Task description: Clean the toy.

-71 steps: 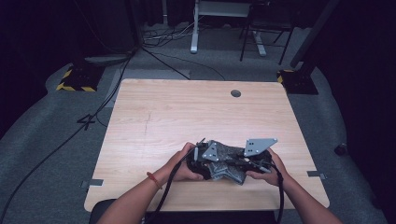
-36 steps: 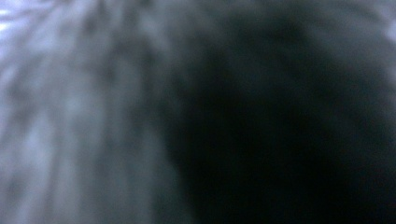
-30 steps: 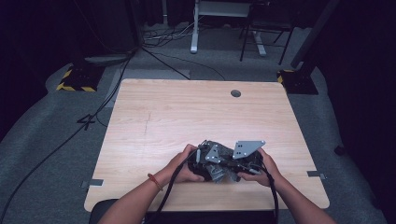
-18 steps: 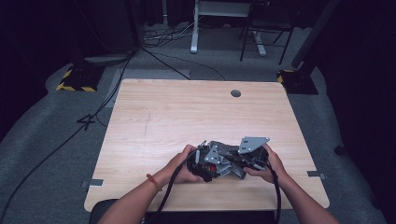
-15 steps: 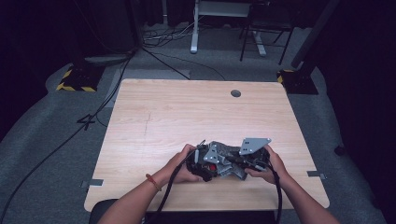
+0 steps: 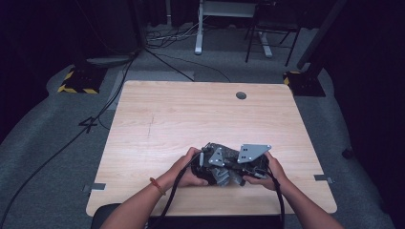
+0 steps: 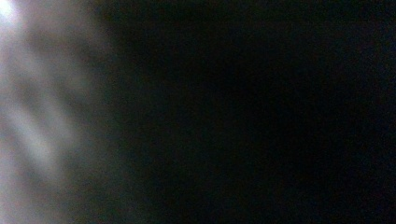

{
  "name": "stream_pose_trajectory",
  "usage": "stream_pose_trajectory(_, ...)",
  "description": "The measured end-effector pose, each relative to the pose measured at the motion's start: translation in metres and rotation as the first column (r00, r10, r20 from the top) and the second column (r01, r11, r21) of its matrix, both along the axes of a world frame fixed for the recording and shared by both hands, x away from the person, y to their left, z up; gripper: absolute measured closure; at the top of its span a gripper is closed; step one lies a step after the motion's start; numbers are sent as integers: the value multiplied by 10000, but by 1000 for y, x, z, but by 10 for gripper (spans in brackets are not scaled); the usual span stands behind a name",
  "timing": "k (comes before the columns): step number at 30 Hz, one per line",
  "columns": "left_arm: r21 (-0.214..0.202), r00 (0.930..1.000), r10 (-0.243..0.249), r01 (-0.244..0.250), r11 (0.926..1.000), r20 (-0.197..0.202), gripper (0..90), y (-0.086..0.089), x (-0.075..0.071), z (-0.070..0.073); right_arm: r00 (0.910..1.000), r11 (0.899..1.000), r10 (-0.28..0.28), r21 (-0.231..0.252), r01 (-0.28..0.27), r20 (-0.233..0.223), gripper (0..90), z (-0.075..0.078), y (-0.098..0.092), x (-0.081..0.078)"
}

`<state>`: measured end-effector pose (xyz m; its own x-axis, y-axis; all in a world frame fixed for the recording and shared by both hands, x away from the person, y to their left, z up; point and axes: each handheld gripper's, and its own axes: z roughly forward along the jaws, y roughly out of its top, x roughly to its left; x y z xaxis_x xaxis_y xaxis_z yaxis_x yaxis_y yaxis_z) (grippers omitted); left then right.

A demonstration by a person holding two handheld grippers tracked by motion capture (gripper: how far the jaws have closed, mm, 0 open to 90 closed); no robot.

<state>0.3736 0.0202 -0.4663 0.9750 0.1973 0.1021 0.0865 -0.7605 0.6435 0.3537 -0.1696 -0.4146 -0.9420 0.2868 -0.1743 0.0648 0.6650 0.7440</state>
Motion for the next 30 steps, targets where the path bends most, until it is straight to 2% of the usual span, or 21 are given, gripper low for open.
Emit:
stream_pose_trajectory(1,49,10000,-4,4,10000,42,339,0,-1,1,9998,9998,-171,-102,172,101,799,-1,-3,2)
stream_pose_trajectory(3,92,10000,-17,16,10000,39,340,0,-1,1,9995,9995,-323,11,323,-34,799,-2,-9,7)
stream_pose_trajectory(5,-15,9999,-4,4,10000,114,339,2,-1,2,9983,9983,-574,-38,574,-41,800,-5,-15,10)
stream_pose_trajectory(7,-119,9998,-7,10,9999,185,340,4,-1,5,9964,9962,-836,-239,840,146,799,-9,-21,11)
stream_pose_trajectory(12,-390,9998,81,-73,9992,199,339,9,-2,8,9951,9950,-978,-231,974,-175,799,-16,-35,12)
stream_pose_trajectory(14,-438,9997,68,-57,9990,243,339,11,-2,10,9951,9953,-943,-246,936,-289,797,-20,-36,11)
stream_pose_trajectory(16,-260,9992,144,-134,9996,376,339,10,-2,12,9957,9966,-802,-238,792,-469,797,-26,-35,10)
stream_pose_trajectory(18,-215,9990,155,-146,9997,415,339,10,-3,11,9974,9974,-666,-304,657,-288,797,-27,-32,7)
stream_pose_trajectory(21,-343,9993,155,-144,9993,331,339,10,-2,12,9978,9978,-666,-19,667,30,797,-20,-29,2)
stream_pose_trajectory(23,-262,9992,188,-179,9995,367,339,9,-1,11,9979,9981,-610,88,608,216,797,-14,-29,-1)
stream_pose_trajectory(26,69,9990,270,-272,9996,348,339,4,-1,6,9987,9990,-397,210,390,328,796,-7,-30,-5)
stream_pose_trajectory(30,-14,9997,-100,100,9999,235,339,-5,-5,4,9990,9992,24,398,-42,445,796,-2,-23,-12)
